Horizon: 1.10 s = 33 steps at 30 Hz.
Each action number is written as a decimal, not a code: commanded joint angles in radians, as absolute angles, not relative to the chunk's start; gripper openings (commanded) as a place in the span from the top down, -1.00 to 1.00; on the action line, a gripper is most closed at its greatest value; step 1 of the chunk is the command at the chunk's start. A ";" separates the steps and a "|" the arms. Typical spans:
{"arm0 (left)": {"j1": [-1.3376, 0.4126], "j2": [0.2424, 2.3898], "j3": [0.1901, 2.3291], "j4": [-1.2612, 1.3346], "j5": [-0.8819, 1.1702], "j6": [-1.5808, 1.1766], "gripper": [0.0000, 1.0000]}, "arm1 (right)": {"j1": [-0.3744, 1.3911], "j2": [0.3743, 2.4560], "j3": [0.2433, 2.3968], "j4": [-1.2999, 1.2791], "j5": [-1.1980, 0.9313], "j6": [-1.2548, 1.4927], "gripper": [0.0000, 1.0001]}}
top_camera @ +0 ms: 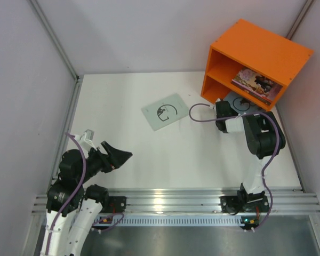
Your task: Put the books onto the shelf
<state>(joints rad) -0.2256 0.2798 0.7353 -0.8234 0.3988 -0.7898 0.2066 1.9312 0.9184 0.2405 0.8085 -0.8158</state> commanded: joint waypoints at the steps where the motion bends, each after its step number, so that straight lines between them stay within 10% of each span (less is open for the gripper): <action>1: -0.230 0.291 0.769 -0.798 0.385 -0.775 -0.67 | 0.166 1.944 0.956 0.275 0.856 -0.805 0.74; 33: -0.230 0.307 0.765 -0.753 0.408 -0.781 -0.67 | 0.242 1.701 0.858 0.206 0.701 -0.698 0.21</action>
<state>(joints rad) -0.2256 0.2829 0.7429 -0.8173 0.3931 -0.7845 0.2001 1.7935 0.8700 0.2016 0.7475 -0.7506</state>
